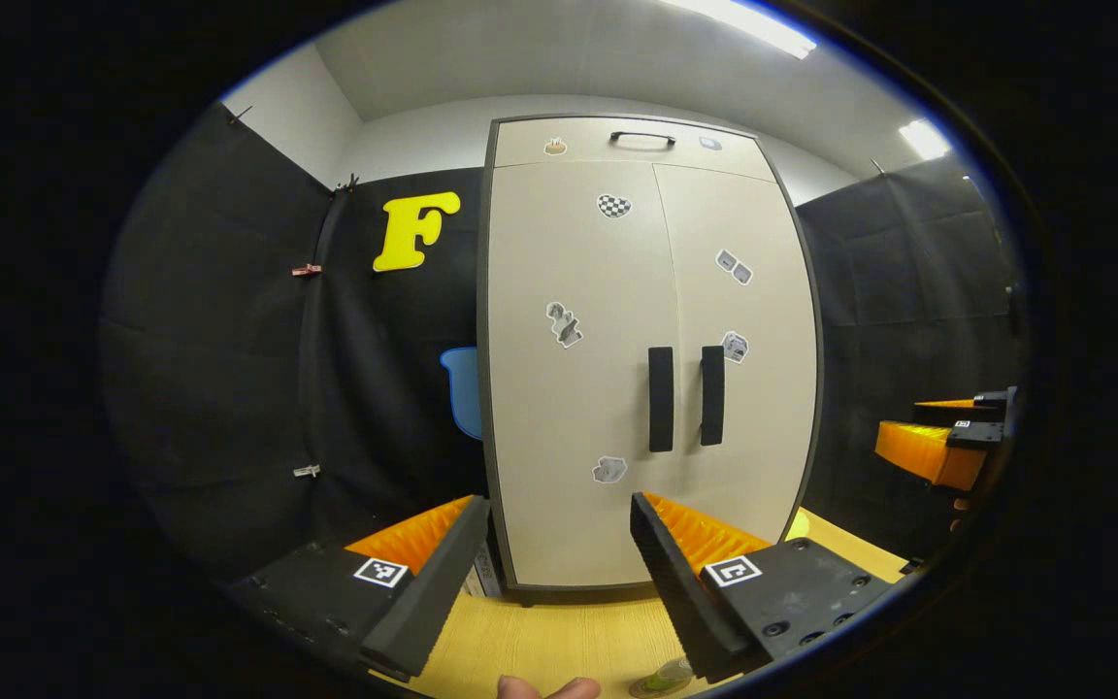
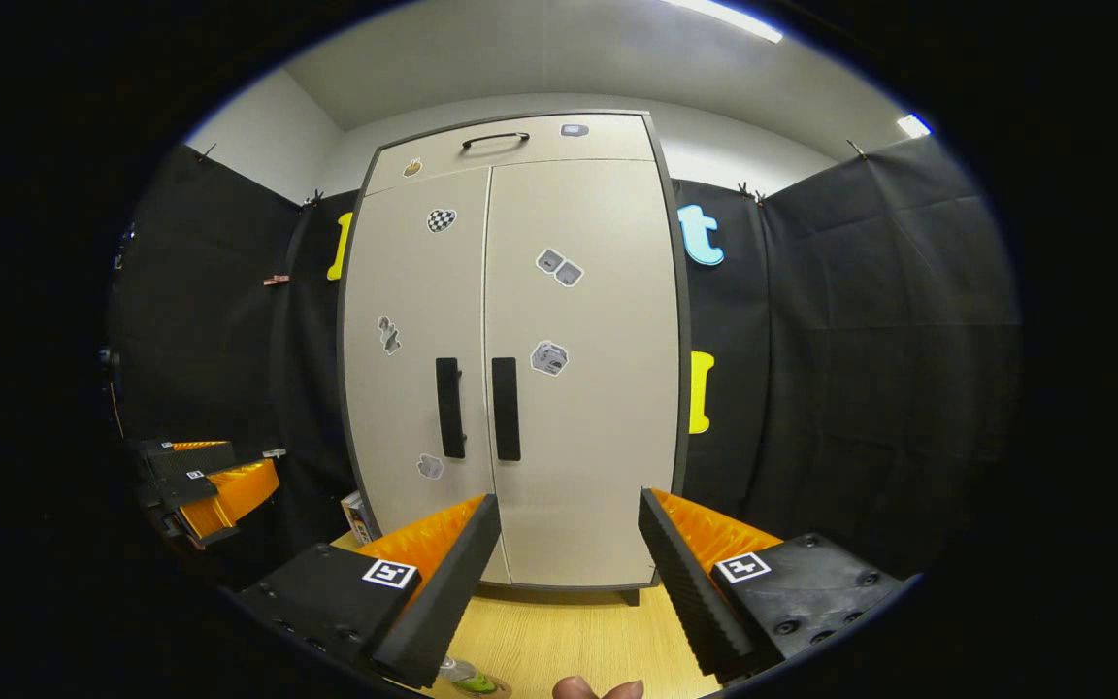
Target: Grasp the bottle in the cabinet with the left hand and place it on the coaster, then close the right door with the right hand and the left door with the left hand.
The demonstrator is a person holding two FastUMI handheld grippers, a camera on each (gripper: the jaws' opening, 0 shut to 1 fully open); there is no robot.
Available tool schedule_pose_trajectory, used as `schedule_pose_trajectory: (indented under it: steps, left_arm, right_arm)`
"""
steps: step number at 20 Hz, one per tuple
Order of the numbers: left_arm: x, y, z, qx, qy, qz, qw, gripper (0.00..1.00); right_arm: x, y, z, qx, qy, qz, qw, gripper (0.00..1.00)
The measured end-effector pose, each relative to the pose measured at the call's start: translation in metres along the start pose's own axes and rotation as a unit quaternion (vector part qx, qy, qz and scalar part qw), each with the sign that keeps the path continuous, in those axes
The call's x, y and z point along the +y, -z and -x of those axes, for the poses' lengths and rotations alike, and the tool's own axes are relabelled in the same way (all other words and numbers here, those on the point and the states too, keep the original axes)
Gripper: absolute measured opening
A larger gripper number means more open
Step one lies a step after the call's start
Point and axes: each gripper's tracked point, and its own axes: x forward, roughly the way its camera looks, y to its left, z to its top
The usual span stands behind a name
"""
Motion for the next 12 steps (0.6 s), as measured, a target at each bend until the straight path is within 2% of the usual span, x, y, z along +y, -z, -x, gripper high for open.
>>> schedule_pose_trajectory:
  steps: [12]
  left_arm:
    - [-0.0034, -0.0001, -0.0011, 0.0, 0.0, -0.003, 1.0, 0.95]
  right_arm:
    - [-0.0067, -0.0001, 0.001, 0.001, 0.007, 0.001, 1.0, 0.95]
